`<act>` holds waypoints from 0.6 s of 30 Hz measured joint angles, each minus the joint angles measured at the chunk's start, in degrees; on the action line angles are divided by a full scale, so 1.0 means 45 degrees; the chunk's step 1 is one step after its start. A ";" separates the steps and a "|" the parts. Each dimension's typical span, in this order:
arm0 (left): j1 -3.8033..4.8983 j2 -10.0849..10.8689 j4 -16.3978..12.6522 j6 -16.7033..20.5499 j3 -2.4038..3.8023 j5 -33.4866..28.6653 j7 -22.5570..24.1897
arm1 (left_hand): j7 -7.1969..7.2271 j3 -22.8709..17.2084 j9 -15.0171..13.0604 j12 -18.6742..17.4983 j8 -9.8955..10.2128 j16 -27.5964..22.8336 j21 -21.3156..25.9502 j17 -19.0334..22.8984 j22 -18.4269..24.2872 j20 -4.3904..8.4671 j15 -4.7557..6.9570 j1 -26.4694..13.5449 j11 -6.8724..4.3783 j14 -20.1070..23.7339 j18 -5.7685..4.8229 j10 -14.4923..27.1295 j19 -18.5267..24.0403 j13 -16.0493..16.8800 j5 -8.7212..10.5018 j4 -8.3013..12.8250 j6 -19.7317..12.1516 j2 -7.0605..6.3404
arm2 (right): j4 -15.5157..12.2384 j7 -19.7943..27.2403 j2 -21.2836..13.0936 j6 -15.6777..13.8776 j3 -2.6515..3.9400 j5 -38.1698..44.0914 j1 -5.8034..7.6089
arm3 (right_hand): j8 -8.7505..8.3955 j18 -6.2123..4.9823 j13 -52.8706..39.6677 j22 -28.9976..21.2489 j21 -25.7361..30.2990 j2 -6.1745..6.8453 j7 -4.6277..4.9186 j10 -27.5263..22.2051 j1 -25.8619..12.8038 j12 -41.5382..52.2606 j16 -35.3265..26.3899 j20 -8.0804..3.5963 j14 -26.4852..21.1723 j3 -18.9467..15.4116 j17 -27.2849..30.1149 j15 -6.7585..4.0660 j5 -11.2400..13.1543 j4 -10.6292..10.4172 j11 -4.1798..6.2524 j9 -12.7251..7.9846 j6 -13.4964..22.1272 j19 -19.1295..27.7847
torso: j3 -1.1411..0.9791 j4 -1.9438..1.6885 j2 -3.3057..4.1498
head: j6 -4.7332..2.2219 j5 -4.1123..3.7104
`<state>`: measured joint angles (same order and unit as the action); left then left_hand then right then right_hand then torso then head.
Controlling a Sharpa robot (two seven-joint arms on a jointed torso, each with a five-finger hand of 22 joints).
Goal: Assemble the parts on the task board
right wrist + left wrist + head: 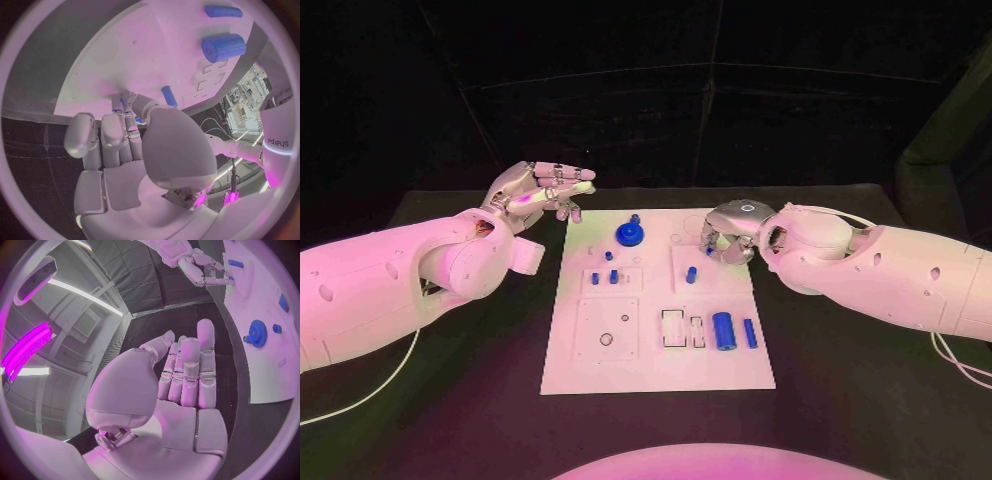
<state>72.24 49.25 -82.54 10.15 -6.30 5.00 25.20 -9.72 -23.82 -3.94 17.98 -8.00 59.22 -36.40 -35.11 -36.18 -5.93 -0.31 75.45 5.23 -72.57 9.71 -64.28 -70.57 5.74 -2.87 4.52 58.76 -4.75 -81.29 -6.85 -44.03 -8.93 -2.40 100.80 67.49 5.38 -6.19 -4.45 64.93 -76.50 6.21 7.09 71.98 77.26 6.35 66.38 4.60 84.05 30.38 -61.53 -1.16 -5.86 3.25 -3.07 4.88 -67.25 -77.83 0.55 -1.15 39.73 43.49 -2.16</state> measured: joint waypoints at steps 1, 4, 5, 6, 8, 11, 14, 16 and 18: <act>0.0000 0.0002 0.0000 0.0000 0.0000 -0.0001 0.0000 | 0.0000 0.0000 0.0000 0.0000 0.0000 0.0000 0.0001 0.0000 0.0000 0.0000 0.0001 0.0000 0.0000 -0.0001 -0.0001 0.0000 0.0000 0.0002 0.0000 0.0000 0.0000 0.0000 | -0.0010 -0.0014 -0.0006 -0.0029 -0.0005 0.0014 -0.0006 | 0.0000 -0.0001 0.0001 0.0016 -0.0008 -0.0002 0.0000 0.0000 -0.0001 0.0000 0.0000 0.0000 0.0000 0.0006 -0.0006 0.0000 0.0000 0.0006 0.0000 0.0002 0.0000 0.0000 | 0.0000 0.0000 0.0000 | 0.0002 -0.0001; 0.0000 0.0012 0.0000 -0.0001 0.0000 -0.0003 0.0000 | 0.0000 0.0000 -0.0001 0.0000 0.0000 0.0000 0.0001 0.0000 0.0000 0.0000 0.0001 0.0000 0.0000 -0.0001 -0.0001 0.0000 0.0000 0.0005 0.0000 0.0000 0.0000 0.0000 | -0.0068 -0.0071 -0.0048 -0.0205 -0.0022 0.0080 -0.0039 | 0.0001 -0.0001 0.0028 0.0074 -0.0008 -0.0050 0.0001 0.0000 0.0025 0.0000 0.0048 0.0000 0.0000 0.0038 -0.0007 0.0000 0.0002 0.0040 0.0000 0.0005 0.0000 0.0000 | 0.0000 0.0000 -0.0001 | 0.0002 -0.0009; 0.0000 0.0015 0.0001 -0.0002 -0.0001 -0.0004 0.0000 | 0.0000 0.0000 -0.0001 0.0000 0.0000 0.0000 0.0001 0.0003 0.0000 0.0000 0.0001 0.0000 0.0000 -0.0001 -0.0001 0.0000 0.0000 0.0005 0.0000 0.0000 0.0000 0.0000 | -0.0100 -0.0094 -0.0074 -0.0292 -0.0031 0.0108 -0.0055 | 0.0000 -0.0001 0.0034 0.0080 -0.0008 -0.0051 0.0001 0.0000 0.0026 0.0000 0.0051 0.0000 0.0000 0.0053 -0.0007 0.0000 0.0003 0.0055 0.0000 0.0005 0.0000 0.0000 | 0.0000 0.0000 -0.0001 | -0.0001 -0.0009; 0.0000 0.0017 0.0001 -0.0003 -0.0001 -0.0005 0.0000 | 0.0000 0.0000 -0.0001 0.0000 0.0000 0.0000 0.0001 0.0015 0.0000 0.0000 0.0001 0.0000 0.0000 -0.0001 -0.0001 0.0000 0.0000 0.0004 0.0000 0.0000 0.0000 0.0000 | -0.0128 -0.0109 -0.0097 -0.0356 -0.0039 0.0126 -0.0067 | 0.0000 -0.0001 0.0042 0.0080 -0.0008 -0.0083 0.0001 0.0000 0.0059 -0.0001 0.0051 0.0000 0.0000 0.0053 -0.0007 0.0000 0.0014 0.0056 0.0000 0.0004 0.0000 0.0000 | -0.0001 0.0000 -0.0005 | -0.0002 -0.0009; -0.0001 0.0023 0.0003 -0.0011 -0.0001 -0.0006 0.0000 | -0.0030 0.0000 -0.0001 0.0000 0.0000 0.0000 0.0001 0.0024 0.0018 0.0000 0.0001 0.0000 0.0009 -0.0002 -0.0002 0.0067 0.0000 0.0004 0.0000 0.0000 -0.0031 0.0000 | -0.0206 -0.0135 -0.0158 -0.0509 -0.0062 0.0159 -0.0090 | -0.0003 -0.0002 0.0050 0.0080 -0.0008 -0.0097 0.0000 -0.0001 0.0073 -0.0002 0.0051 0.0000 0.0000 0.0053 -0.0007 0.0000 0.0040 0.0057 0.0000 0.0001 0.0000 0.0001 | -0.0002 0.0000 -0.0007 | -0.0002 -0.0005; -0.0001 0.0035 0.0005 -0.0028 -0.0001 -0.0008 0.0002 | -0.0068 0.0072 -0.0001 0.0000 0.0000 0.0000 0.0052 0.0038 0.0034 0.0000 0.0001 0.0000 0.0021 -0.0001 -0.0002 0.0116 0.0000 0.0004 0.0000 0.0000 -0.0070 0.0000 | -0.0342 -0.0150 -0.0258 -0.0718 -0.0066 0.0175 -0.0105 | -0.0004 -0.0001 0.0050 0.0110 -0.0059 -0.0097 0.0001 -0.0001 0.0073 -0.0002 0.0051 0.0000 0.0000 0.0053 -0.0006 0.0001 0.0041 0.0057 0.0000 -0.0002 0.0000 0.0001 | -0.0002 0.0000 -0.0013 | -0.0002 0.0005; -0.0005 0.0042 0.0012 -0.0047 -0.0001 -0.0010 0.0012 | -0.0068 0.0073 -0.0002 0.0059 0.0000 0.0000 0.0052 0.0064 0.0048 0.0000 0.0000 0.0000 0.0022 -0.0002 -0.0002 0.0116 0.0000 0.0003 0.0000 -0.0001 -0.0070 0.0000 | -0.0515 -0.0151 -0.0382 -0.0991 -0.0066 0.0174 -0.0105 | -0.0012 -0.0002 0.0066 0.0139 -0.0059 -0.0096 0.0000 -0.0001 0.0073 -0.0002 0.0050 0.0000 0.0000 0.0052 -0.0009 0.0001 -0.0002 0.0057 0.0000 -0.0042 0.0001 0.0001 | -0.0001 0.0000 -0.0018 | -0.0011 0.0006; -0.0006 0.0044 0.0018 -0.0059 -0.0001 -0.0011 0.0017 | -0.0068 0.0073 -0.0001 0.0059 0.0000 0.0000 0.0052 0.0064 0.0048 0.0000 0.0000 0.0000 0.0021 -0.0002 -0.0003 0.0116 0.0000 0.0003 0.0000 -0.0002 -0.0070 0.0000 | -0.0623 -0.0151 -0.0462 -0.1152 -0.0065 0.0155 -0.0105 | -0.0013 -0.0002 0.0069 0.0149 -0.0059 -0.0096 0.0000 -0.0001 0.0074 -0.0002 0.0110 0.0000 0.0000 0.0053 -0.0030 0.0001 -0.0002 0.0057 0.0000 -0.0057 0.0001 0.0001 | -0.0001 0.0000 -0.0022 | -0.0018 0.0006; -0.0006 0.0044 0.0029 -0.0074 -0.0002 -0.0012 0.0022 | -0.0068 0.0073 0.0001 0.0059 0.0000 0.0000 0.0052 0.0064 0.0048 0.0000 0.0000 0.0000 0.0021 -0.0002 -0.0002 0.0116 0.0000 0.0003 0.0000 -0.0001 -0.0070 0.0000 | -0.0794 -0.0148 -0.0583 -0.1328 -0.0055 0.0111 -0.0105 | -0.0014 -0.0003 0.0079 0.0149 -0.0059 -0.0096 0.0000 -0.0001 0.0073 -0.0002 0.0110 0.0000 0.0000 0.0052 -0.0030 0.0001 -0.0002 0.0057 -0.0001 -0.0057 0.0002 0.0001 | -0.0001 0.0000 -0.0022 | -0.0032 0.0007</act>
<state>72.21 49.45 -82.41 9.81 -6.31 4.95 25.30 -10.03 -23.49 -3.94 18.25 -8.00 59.22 -36.17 -34.82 -35.97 -5.93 -0.31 75.46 5.32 -72.58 9.71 -63.76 -70.57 5.75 -2.87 4.51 58.45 -4.75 -84.86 -7.51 -46.66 -14.90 -2.65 101.30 67.01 5.31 -6.20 -4.10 65.60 -76.77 5.77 7.09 71.97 77.59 6.34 66.88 4.60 84.05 30.62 -61.67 -1.15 -5.87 3.51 -3.07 4.63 -67.24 -77.82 0.55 -1.15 39.63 43.35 -2.13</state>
